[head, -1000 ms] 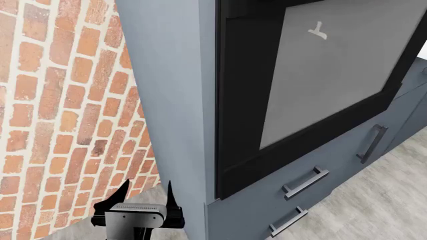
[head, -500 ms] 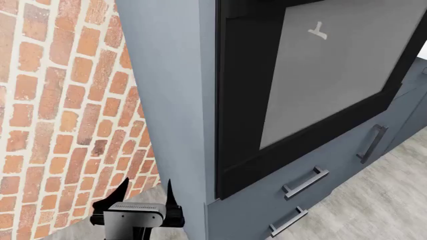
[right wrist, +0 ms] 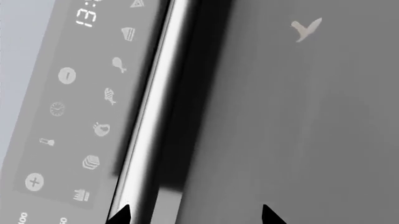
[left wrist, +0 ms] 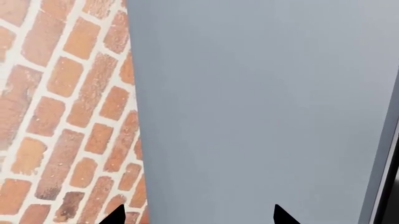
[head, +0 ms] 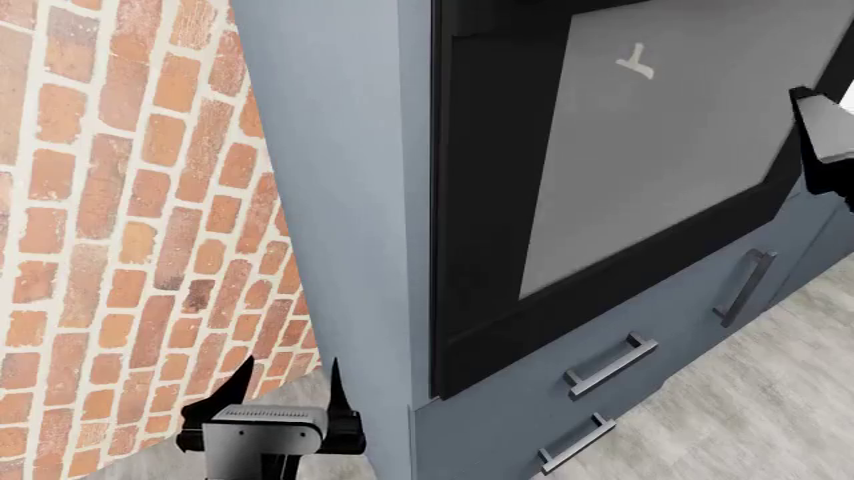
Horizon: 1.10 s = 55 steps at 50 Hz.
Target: Open the oven door
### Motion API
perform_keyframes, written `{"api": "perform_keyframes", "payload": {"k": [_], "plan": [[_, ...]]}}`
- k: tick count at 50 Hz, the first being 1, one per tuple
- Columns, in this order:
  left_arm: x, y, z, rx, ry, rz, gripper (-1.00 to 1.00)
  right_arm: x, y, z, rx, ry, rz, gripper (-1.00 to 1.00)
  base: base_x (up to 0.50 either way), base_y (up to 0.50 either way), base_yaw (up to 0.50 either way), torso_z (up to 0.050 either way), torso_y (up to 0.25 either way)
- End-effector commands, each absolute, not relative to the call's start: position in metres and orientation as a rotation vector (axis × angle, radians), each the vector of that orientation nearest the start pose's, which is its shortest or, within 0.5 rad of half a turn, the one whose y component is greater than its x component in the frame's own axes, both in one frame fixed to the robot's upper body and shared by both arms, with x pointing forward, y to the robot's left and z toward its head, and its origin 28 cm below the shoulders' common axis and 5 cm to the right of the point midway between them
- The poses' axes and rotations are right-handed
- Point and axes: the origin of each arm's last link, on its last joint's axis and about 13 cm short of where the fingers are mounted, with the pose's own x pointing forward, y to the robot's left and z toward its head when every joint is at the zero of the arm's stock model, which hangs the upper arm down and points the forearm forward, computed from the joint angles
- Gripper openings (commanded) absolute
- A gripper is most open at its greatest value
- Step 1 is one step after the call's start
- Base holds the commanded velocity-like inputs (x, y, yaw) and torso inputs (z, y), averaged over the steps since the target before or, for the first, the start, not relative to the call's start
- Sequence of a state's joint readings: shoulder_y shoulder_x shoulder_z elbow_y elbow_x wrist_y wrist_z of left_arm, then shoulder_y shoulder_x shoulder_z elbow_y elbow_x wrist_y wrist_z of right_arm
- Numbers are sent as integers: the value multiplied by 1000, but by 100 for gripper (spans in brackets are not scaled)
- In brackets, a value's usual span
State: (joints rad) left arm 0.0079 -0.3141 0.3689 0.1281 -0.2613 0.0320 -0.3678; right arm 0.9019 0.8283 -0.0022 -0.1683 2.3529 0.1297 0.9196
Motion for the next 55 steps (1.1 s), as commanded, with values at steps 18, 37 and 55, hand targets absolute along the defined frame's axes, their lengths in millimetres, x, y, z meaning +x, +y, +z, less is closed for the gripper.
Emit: {"api": "perform_keyframes", "payload": {"k": [18, 37, 55], "plan": [[196, 202, 28, 16, -45, -18, 100, 263, -199, 370, 1285, 46, 276, 100, 0, 0, 0, 0, 0], [196, 202, 29, 21, -45, -15, 100, 271, -191, 379, 1263, 50, 322, 100, 0, 0, 0, 0, 0], [196, 203, 29, 22, -44, -12, 100, 288, -177, 385, 1258, 80, 347, 100, 0, 0, 0, 0, 0]]}}
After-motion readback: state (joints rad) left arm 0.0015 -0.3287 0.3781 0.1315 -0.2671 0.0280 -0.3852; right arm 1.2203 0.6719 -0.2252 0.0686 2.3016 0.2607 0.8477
